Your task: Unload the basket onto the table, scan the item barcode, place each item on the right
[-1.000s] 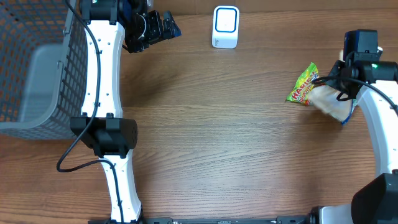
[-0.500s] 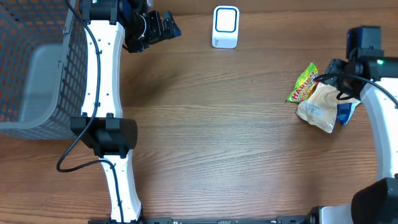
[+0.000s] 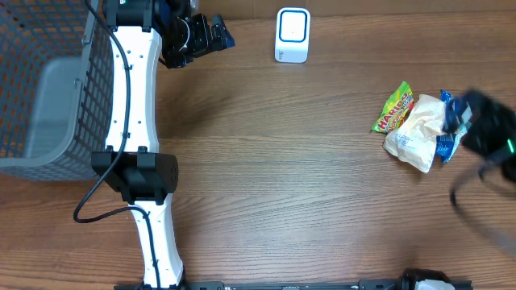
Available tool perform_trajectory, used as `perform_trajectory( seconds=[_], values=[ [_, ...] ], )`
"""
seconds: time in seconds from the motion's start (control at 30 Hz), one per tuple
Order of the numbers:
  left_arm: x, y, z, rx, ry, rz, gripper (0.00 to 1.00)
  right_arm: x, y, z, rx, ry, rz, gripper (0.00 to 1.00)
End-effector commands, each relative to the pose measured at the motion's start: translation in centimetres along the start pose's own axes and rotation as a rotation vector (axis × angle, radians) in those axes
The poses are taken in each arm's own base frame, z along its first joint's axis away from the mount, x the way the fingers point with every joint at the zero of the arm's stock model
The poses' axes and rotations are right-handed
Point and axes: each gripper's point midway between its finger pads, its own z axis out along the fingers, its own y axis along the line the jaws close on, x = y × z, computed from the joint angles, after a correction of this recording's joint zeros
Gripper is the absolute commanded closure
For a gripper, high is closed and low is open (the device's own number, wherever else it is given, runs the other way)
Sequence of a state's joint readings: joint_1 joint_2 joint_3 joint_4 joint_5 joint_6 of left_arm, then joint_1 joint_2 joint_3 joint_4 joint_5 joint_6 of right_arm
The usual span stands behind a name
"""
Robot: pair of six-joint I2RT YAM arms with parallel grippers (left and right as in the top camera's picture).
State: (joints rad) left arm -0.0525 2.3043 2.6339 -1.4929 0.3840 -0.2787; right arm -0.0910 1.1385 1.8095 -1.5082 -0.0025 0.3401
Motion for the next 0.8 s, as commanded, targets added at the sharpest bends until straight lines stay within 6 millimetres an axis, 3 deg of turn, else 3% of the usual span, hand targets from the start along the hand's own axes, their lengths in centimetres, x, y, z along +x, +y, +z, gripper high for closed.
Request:
perform_trajectory(
  seconds=[0.0, 0.2, 0.47, 0.57, 0.77],
  values=[
    [-0.3, -0.8, -1.0, 0.005, -0.031, 0.021, 0.0, 0.7, 0.1, -3.1, -0.047, -0.06, -0.002, 0.0],
    [-0.3, -0.8, -1.0, 0.005, -0.031, 0.021, 0.0, 2.1, -0.4, -7.0, -0.087, -0.154, -0.005, 0.0],
    [-0.3, -0.8, -1.0, 0.005, -0.031, 0.021, 0.0, 4.7, -1.5, -7.2, -0.05, -0.069, -0.002, 0.0],
    [-0.3, -0.8, -1.0, 0.005, -0.031, 0.021, 0.0, 4.1, -1.4, -6.9, -0.055, -0.09, -0.002, 0.0],
    [-0.3, -0.8, -1.0, 0.005, -0.031, 0.021, 0.0, 0.8, -0.6, -6.4, -0.112, -0.328, -0.024, 0.0]
  ],
)
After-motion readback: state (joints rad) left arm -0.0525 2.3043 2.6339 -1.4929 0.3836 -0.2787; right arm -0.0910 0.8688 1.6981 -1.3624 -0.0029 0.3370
